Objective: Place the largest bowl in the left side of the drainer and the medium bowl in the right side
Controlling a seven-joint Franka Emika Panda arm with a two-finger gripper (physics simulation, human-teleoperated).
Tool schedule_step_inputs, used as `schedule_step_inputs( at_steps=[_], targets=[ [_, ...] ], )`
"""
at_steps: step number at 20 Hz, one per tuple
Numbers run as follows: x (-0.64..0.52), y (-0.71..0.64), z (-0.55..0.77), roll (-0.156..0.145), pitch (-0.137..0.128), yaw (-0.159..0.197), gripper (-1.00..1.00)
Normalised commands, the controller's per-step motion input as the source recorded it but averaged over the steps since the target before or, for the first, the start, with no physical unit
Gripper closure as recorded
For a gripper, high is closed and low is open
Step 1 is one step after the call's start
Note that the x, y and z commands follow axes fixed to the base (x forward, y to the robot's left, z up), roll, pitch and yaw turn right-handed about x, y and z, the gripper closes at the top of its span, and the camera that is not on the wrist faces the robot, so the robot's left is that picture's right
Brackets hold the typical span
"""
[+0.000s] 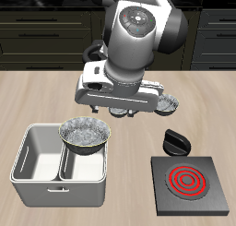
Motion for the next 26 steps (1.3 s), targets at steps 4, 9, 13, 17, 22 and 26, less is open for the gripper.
schedule_step_inputs(
  at_steps=[4,9,13,17,22,26],
  targets=[
    [-0.54,0.15,0.19,0.022,-0.055,0.026,-1.0],
    [-0.61,0.05,0.18,0.0,-0.053,-0.04,-1.0],
    [-0.45,0.05,0.09,0.003,-0.037,0.016,-1.0],
    [-0.47,0.13,0.09,0.038,-0.064,0.03,-1.0],
    [-0.6,0.25,-0.01,0.047,-0.043,0.038,-1.0],
    [-0.38,0.17,0.06,0.051,-0.068,0.039,-1.0]
  ],
)
